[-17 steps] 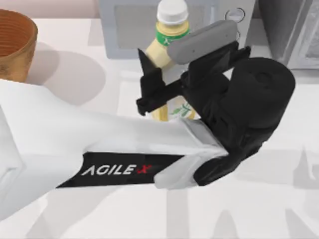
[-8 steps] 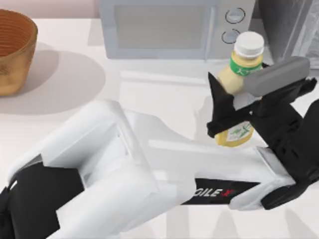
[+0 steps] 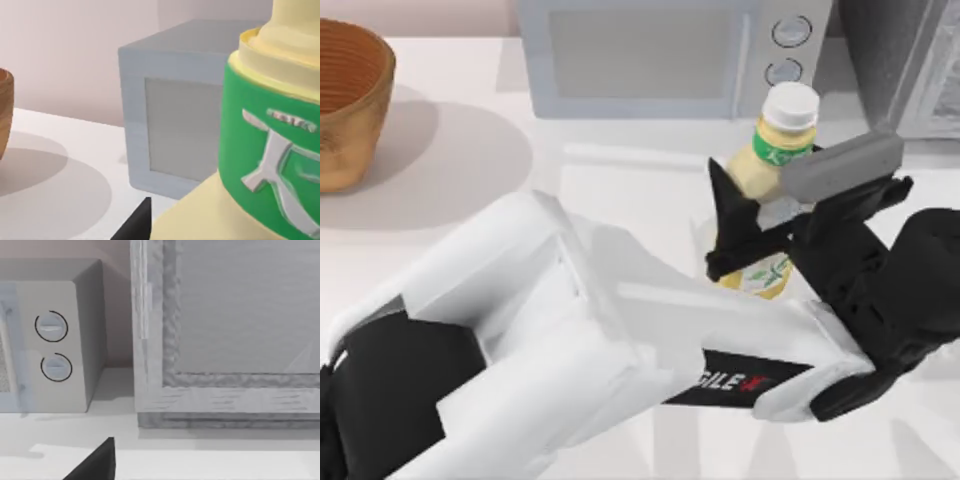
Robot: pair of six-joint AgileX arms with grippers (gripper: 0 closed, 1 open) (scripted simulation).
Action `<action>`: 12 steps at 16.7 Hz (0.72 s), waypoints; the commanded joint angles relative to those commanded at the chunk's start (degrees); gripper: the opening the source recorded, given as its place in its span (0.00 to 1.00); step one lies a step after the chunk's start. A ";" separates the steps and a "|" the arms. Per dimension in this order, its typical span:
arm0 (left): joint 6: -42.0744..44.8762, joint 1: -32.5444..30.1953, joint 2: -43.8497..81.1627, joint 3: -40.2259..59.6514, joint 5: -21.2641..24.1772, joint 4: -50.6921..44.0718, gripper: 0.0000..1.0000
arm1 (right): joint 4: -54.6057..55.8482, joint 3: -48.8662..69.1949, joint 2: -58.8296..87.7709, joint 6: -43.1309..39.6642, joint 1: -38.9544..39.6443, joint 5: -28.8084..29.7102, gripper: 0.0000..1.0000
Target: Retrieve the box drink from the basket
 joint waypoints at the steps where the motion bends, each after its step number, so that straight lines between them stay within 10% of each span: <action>1: -0.26 0.62 -0.70 -3.10 -1.44 1.42 0.00 | 0.00 0.00 0.00 0.00 0.00 0.00 1.00; 9: -1.11 2.68 -2.93 -11.42 -6.47 6.22 0.00 | 0.00 0.00 0.00 0.00 0.00 0.00 1.00; 12: -1.11 2.68 -2.93 -11.42 -6.47 6.22 0.23 | 0.00 0.00 0.00 0.00 0.00 0.00 1.00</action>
